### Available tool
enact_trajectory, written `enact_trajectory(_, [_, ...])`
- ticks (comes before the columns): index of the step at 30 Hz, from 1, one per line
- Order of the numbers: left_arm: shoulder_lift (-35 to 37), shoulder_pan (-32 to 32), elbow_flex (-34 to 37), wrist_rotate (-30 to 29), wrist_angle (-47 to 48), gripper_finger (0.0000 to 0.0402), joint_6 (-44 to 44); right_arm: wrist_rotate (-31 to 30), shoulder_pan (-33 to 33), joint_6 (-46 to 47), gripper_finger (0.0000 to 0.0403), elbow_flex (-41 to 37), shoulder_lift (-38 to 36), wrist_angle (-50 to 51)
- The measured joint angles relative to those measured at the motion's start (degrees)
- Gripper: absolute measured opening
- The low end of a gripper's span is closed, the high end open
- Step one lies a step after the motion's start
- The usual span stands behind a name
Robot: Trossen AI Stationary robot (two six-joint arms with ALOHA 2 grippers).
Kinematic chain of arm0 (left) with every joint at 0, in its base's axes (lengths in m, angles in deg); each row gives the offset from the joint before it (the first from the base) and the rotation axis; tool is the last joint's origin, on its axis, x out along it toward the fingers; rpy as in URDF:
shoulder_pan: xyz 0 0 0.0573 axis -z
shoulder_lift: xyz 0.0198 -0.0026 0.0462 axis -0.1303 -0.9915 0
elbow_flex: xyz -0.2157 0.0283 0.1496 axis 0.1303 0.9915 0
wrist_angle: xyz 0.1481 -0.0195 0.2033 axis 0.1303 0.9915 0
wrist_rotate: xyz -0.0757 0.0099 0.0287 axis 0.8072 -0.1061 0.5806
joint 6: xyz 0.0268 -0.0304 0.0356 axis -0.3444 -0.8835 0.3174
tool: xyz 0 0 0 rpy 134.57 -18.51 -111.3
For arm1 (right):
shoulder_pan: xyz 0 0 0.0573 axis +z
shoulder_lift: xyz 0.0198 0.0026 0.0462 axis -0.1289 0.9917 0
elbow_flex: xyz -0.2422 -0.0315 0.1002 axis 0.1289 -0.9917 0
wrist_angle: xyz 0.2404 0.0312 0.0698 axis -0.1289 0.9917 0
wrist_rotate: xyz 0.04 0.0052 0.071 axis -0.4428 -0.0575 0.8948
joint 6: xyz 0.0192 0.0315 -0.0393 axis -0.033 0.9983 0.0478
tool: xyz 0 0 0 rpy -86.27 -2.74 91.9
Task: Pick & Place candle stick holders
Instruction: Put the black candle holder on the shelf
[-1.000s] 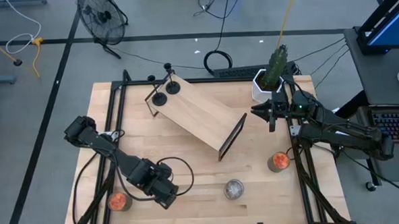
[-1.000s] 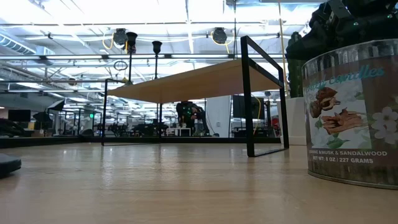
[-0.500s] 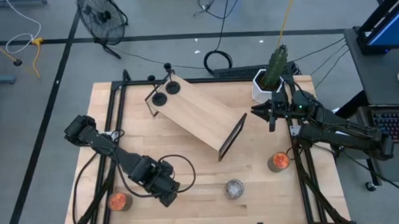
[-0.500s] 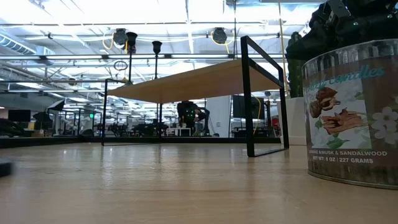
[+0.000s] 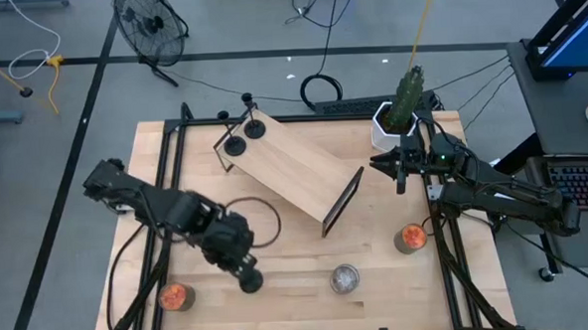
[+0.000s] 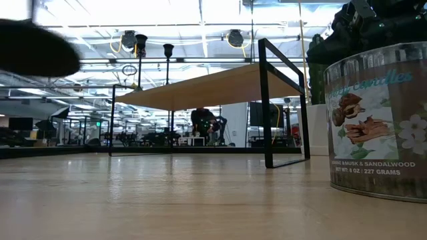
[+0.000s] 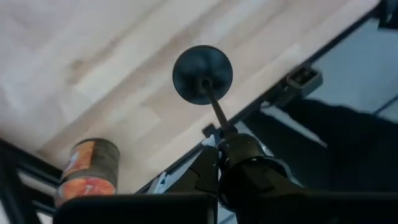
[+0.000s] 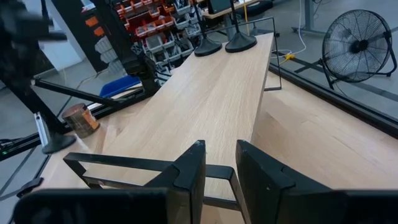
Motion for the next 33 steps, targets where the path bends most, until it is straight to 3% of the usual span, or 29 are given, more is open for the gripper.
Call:
enact_trajectory(11, [0.0,-7.5,-19.2,-5.7,12.2,0.0016,-2.5,0.0,0.0,-0.3,0.0084,0.0,0.0,0.0])
enact_trajectory(25, [0.0,-18.4,-26.6,-5.2,12.2,0.0016,3.7,0.0,0.0,-1.2,0.0084,0.0,0.0,0.0])
enact_trajectory(33, [-2.4,-26.0,-31.8,-6.5,12.2,0.0016,13.9,-0.1,0.0,-1.4,0.0084,0.0,0.0,0.0])
